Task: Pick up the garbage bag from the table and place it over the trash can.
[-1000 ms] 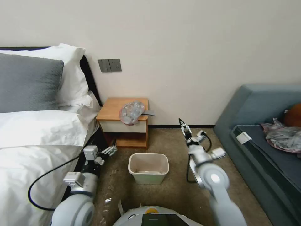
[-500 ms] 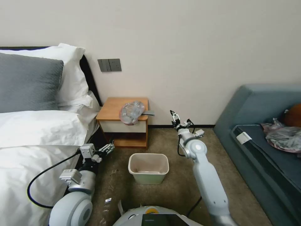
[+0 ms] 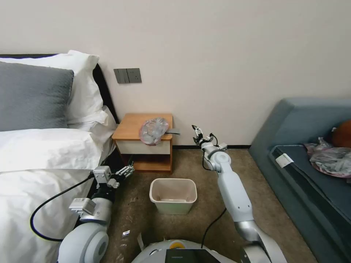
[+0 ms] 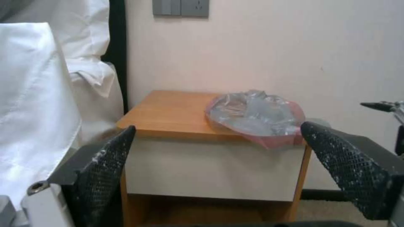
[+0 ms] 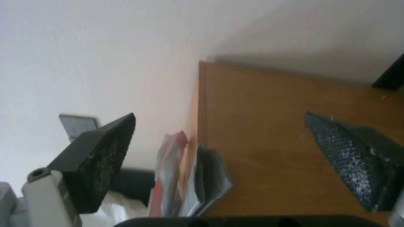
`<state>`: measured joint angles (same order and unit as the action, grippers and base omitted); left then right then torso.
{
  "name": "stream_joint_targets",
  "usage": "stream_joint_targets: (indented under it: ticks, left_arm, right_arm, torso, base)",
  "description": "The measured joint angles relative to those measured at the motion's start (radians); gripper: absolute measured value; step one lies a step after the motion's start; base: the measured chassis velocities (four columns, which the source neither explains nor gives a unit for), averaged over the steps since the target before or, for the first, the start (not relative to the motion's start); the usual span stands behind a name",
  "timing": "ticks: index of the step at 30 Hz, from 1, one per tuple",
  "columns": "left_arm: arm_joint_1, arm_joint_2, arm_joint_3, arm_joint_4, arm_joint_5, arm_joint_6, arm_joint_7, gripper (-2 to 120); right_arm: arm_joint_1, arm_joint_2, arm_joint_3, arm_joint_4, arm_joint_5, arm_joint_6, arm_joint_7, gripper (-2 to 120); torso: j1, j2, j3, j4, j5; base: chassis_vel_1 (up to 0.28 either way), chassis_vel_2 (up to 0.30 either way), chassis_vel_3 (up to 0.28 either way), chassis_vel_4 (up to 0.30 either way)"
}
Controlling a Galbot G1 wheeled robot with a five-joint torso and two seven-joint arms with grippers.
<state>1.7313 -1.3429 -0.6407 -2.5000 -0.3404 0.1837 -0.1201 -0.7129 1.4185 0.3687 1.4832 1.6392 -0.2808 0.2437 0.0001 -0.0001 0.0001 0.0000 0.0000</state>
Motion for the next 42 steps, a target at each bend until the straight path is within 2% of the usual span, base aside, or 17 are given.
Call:
stream_joint_targets:
  ticks: [5,12,28,30,31,34,35,38,39,42]
  left_arm:
    - [0.003,-0.007,0.000,0.000,0.006,-0.002,0.002,100]
    - [0.013,-0.016,0.000,0.000,0.019,-0.011,0.007,100]
    - [0.026,-0.035,0.005,0.000,0.042,-0.017,0.019,100]
    - [0.026,-0.035,0.005,0.000,0.043,-0.018,0.019,100]
    - [0.026,-0.035,0.005,0.000,0.043,-0.018,0.019,100]
    - [0.027,-0.035,0.004,0.000,0.043,-0.018,0.019,100]
    - [0.027,-0.035,0.004,0.000,0.043,-0.018,0.019,100]
    - [0.030,-0.035,0.003,0.000,0.045,-0.022,0.020,100]
    - [0.030,-0.035,0.003,0.000,0.045,-0.022,0.020,100]
    - [0.034,-0.035,0.003,0.000,0.048,-0.025,0.020,100]
  right_arm:
    - [0.040,0.012,-0.016,-0.068,-0.002,-0.057,-0.028,100]
    - [0.088,0.024,-0.047,-0.157,-0.019,-0.077,-0.060,100]
    - [0.133,0.047,-0.098,-0.219,-0.047,-0.086,-0.113,99]
    - [0.139,0.055,-0.100,-0.223,-0.053,-0.083,-0.116,91]
    - [0.139,0.055,-0.100,-0.223,-0.053,-0.083,-0.116,91]
    - [0.141,0.061,-0.108,-0.223,-0.058,-0.079,-0.116,74]
    - [0.141,0.061,-0.108,-0.223,-0.058,-0.079,-0.116,74]
    - [0.144,0.066,-0.106,-0.225,-0.069,-0.078,-0.120,59]
    - [0.144,0.066,-0.106,-0.225,-0.069,-0.078,-0.120,59]
    - [0.144,0.062,-0.107,-0.220,-0.073,-0.077,-0.123,45]
  torso:
    - [0.000,0.000,0.000,0.0000,-0.0001]
    - [0.000,0.000,0.000,0.0001,0.0000]
    - [0.000,0.000,0.000,0.0001,-0.0001]
    - [0.000,0.000,0.000,0.0000,0.0000]
    - [0.000,0.000,0.000,0.0000,0.0000]
    - [0.000,0.000,0.000,0.0001,0.0000]
    - [0.000,0.000,0.000,0.0001,0.0000]
    - [0.000,0.000,0.000,0.0001,0.0000]
    - [0.000,0.000,0.000,0.0001,0.0000]
    - [0.000,0.000,0.000,0.0000,0.0000]
  base:
    - [0.000,0.000,0.000,0.000]
    - [0.000,0.000,0.000,0.000]
    - [0.000,0.000,0.000,0.000]
    - [0.000,0.000,0.000,0.000]
    - [0.000,0.000,0.000,0.000]
    - [0.000,0.000,0.000,0.000]
    - [0.000,0.000,0.000,0.000]
    - [0.000,0.000,0.000,0.000]
    - [0.000,0.000,0.000,0.000]
    - [0.000,0.000,0.000,0.000]
